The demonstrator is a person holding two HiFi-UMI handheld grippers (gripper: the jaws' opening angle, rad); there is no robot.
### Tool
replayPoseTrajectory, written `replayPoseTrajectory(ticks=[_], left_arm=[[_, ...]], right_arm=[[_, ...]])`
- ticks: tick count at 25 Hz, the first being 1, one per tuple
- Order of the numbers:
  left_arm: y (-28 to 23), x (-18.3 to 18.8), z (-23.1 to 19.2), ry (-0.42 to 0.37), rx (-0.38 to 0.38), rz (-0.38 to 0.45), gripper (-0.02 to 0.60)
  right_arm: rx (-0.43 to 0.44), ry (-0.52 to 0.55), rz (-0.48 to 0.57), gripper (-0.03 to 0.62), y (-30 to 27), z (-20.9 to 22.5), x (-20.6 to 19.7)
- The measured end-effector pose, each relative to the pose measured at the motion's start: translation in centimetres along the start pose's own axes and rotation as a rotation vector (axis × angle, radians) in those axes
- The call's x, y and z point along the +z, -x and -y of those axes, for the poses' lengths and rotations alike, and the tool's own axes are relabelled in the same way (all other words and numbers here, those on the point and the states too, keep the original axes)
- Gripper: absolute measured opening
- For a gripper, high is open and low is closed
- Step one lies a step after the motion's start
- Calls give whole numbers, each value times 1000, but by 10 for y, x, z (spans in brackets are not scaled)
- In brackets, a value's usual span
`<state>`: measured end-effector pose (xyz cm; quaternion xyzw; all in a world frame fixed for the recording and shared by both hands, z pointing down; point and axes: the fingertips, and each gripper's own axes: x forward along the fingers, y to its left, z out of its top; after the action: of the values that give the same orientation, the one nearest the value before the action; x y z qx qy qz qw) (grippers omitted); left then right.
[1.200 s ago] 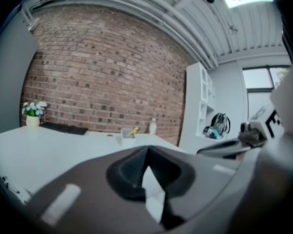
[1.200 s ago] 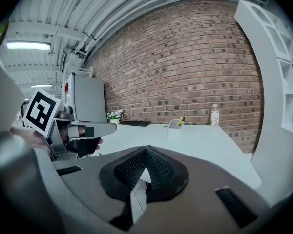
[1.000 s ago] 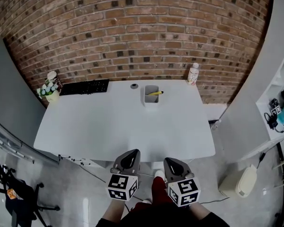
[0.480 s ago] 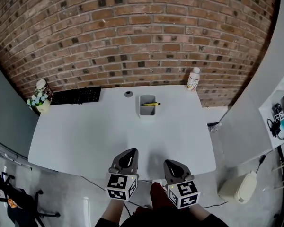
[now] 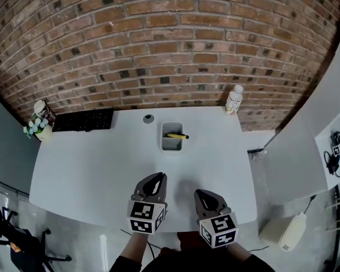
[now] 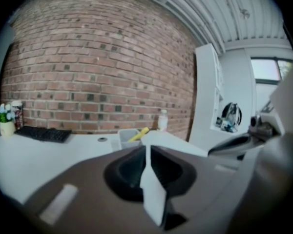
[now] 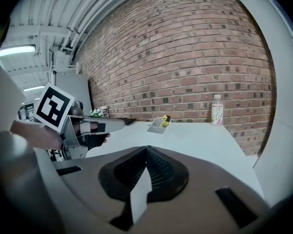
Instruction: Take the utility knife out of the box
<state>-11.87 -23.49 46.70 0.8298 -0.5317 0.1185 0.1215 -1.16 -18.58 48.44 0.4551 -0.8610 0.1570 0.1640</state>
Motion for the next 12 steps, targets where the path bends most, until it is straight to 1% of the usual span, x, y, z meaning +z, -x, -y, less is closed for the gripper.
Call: replayPoseTrajectory(ticks=[4,8,10,12], left_arm=[[-29,5,-3,-20,-14,-29,35],[-56,7,-3,-22,-28,-59,54],[-68,8,-1,-37,-36,-74,72],[-80,9,0,-52,-43,-86,77]], right_arm=[[-2,-9,-11,8,-15,18,7],[-3,-14,-22,8,-28,35,13],[-6,-19,-27,8,-33,44,14],[-8,-25,-30,8,-40,52,15]])
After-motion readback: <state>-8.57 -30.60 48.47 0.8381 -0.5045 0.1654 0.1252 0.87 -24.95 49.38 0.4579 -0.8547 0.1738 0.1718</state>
